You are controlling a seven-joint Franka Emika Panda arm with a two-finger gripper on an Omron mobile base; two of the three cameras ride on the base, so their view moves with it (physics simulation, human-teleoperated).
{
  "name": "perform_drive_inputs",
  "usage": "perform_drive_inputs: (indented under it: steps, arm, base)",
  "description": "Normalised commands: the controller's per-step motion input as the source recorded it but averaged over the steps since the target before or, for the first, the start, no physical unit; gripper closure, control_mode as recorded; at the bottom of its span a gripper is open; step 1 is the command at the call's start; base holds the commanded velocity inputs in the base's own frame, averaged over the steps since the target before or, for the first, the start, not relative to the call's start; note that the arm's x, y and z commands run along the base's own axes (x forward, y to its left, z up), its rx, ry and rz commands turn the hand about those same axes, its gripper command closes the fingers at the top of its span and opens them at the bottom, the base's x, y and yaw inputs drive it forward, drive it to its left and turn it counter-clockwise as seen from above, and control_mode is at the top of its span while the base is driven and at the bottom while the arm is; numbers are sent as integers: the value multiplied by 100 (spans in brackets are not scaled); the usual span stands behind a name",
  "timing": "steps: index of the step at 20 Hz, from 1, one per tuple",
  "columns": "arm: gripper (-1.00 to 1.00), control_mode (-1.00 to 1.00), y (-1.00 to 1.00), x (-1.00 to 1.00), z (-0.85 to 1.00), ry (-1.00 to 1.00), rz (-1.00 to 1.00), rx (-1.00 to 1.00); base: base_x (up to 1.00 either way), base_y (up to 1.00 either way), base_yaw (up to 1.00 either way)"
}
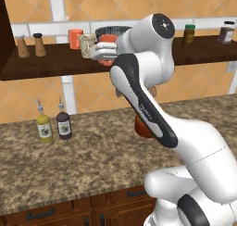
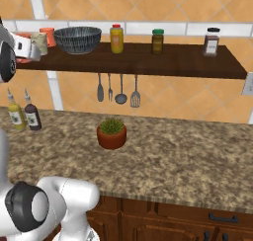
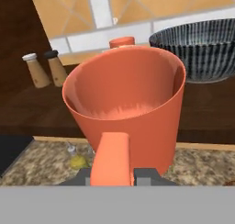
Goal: Gather all objects into one cabinet and sort the glasses and bowls to opposite sides.
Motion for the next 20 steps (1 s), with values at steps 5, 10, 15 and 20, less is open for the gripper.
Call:
perform_drive_inputs:
  steps: [5, 10, 15, 20]
  arm:
    - [100, -100, 78, 9, 6, 1, 17, -1]
    - [100, -100, 39, 29, 4, 0, 12, -1]
    - [100, -100, 38, 35, -8, 2, 7, -2]
    - [100, -100, 24, 42, -32, 3, 0, -5]
  base:
    - [0, 0, 0]
    - [0, 0, 0]
    - [0, 0, 0]
    - [0, 0, 0]
